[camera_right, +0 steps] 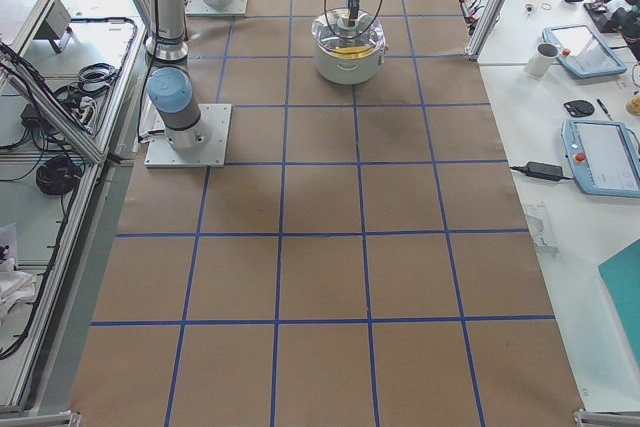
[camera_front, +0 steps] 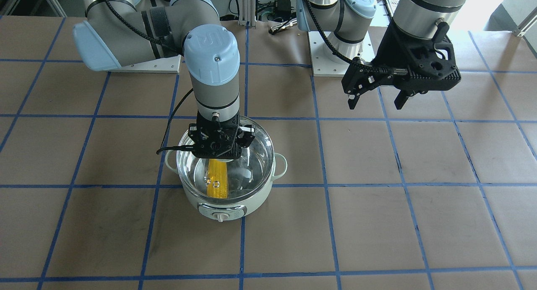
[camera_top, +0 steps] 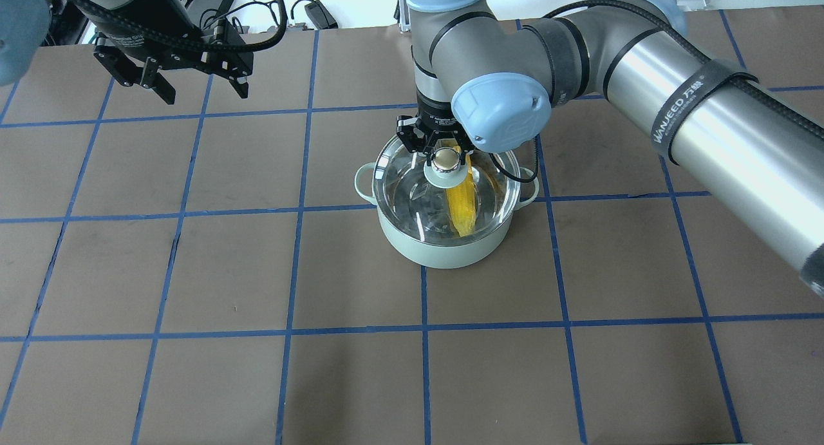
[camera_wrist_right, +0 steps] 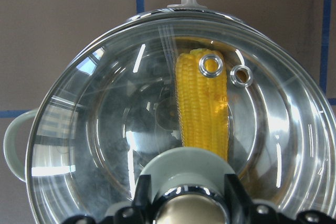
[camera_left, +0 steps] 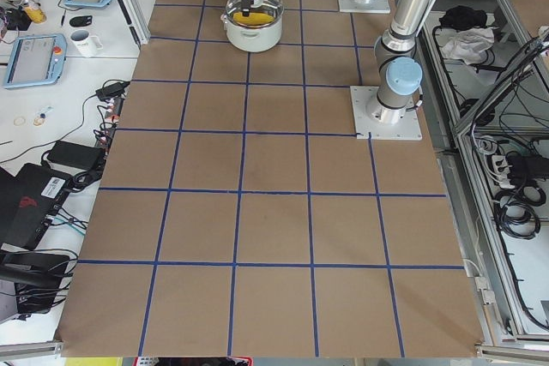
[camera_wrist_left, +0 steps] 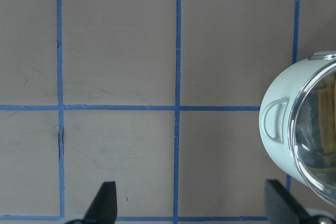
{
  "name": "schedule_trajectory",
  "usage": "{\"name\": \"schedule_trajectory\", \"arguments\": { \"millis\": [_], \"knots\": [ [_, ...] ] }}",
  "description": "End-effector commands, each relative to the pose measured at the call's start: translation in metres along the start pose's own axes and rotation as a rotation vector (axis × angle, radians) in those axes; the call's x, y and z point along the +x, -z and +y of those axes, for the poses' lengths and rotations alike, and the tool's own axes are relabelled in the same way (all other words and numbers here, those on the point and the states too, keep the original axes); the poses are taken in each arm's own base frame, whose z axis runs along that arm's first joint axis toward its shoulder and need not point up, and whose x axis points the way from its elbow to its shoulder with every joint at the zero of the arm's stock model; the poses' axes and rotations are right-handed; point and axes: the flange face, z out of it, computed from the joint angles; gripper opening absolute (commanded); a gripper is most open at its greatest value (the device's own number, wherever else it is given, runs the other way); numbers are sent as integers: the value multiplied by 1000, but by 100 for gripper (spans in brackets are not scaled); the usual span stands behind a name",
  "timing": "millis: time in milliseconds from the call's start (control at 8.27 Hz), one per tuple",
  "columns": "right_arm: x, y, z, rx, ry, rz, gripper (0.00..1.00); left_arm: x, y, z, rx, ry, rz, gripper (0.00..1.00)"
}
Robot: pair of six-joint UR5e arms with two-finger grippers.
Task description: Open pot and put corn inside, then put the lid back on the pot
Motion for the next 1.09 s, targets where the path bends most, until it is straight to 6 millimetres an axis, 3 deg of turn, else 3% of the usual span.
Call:
{"name": "schedule_trajectory", "arguments": {
  "millis": [0, 968],
  "knots": [
    [-1, -3, -1, -1, 14, 0, 6, 0, -16, 1, -28, 0, 1, 100],
    [-2, -6, -5, 10, 20, -6, 6, -1, -19, 0, -29, -1, 0, 100]
  ]
}}
